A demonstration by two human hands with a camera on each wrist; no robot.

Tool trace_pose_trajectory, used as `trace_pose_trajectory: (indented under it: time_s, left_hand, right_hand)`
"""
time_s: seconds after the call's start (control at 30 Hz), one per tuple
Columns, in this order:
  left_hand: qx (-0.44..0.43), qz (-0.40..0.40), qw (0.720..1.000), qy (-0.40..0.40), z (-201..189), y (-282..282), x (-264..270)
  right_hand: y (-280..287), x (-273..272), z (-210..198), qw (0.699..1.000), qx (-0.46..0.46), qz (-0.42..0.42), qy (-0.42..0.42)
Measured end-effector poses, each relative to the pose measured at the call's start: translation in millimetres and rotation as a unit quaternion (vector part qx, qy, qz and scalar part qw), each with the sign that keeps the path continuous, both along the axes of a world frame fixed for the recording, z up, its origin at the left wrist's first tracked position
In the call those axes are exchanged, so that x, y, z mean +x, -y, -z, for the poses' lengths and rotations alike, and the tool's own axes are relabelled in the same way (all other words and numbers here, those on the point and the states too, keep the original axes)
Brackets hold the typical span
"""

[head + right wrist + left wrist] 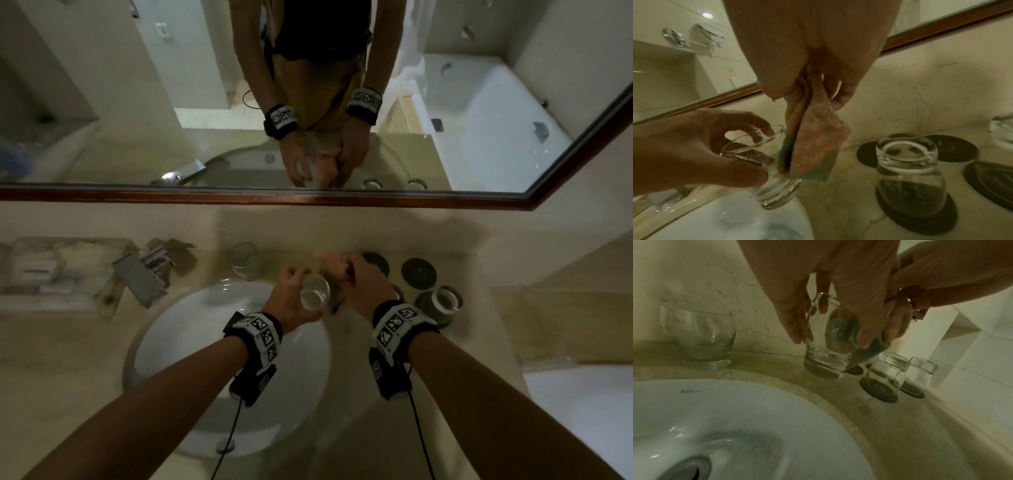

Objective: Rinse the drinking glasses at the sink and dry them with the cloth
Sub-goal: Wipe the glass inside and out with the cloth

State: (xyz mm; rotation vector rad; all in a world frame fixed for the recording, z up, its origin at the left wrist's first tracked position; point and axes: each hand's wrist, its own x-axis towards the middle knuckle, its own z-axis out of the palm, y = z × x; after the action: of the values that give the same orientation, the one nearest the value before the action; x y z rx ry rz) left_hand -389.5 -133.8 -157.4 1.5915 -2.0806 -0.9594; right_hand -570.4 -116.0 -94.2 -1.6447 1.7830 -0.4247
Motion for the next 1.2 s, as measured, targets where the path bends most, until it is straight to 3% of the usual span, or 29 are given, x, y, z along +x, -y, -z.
trace_pose_trajectory:
  time_s: [0.1,0.2,0.33,0.4,0.47,0.73,0.97,1.07,1.2]
  left_hand:
    - [0.007,-0.002,1.0,-0.022,-10.1,-7.6,2.1]
    - [0.006,0.018,1.0,-0.024,-15.2,-11.1,5.8]
    - [0.036,0.045,0.998,0.022,-27.5,-9.6,2.9]
    - [0.031,0.075,0.995,0.065,-37.6,-14.1,0.0]
    - [0.024,0.097,0.991,0.092,-44.3,-18.7,-0.5]
    - [0.02,0.156,0.978,0.134,-65.1,-31.1,-14.1]
    - [0.006,0.155,0.98,0.127,-65.1,-35.4,-13.9]
    - [0.007,0.152,0.979,0.134,-63.1,-35.8,-9.2]
    - [0.043,0.11,0.991,0.055,-57.8,-39.0,0.3]
  right_hand:
    - [-4.8,4.8,-8.5,0.997,-0.051,-0.059,0.026]
    - [-8.9,6.3,-9.2,0.98,-0.066,-0.183,-0.043]
    - [-16.1,4.9,-12.7,0.909,-0.082,-0.33,-0.24]
    - [-18.6,4.4,-14.5,0.879,-0.068,-0.369,-0.293]
    - [-20.4,3.9,-13.9,0.867,-0.066,-0.383,-0.311]
    - [-28.8,10.8,0.4,0.874,-0.022,-0.383,-0.297]
    - [-31.1,9.2,-4.2,0.871,-0.002,-0.376,-0.315]
    - [-32.3,7.3,-5.9,0.892,0.007,-0.356,-0.279]
    - [-34.8,8.5,-13.4,0.917,0.021,-0.333,-0.22]
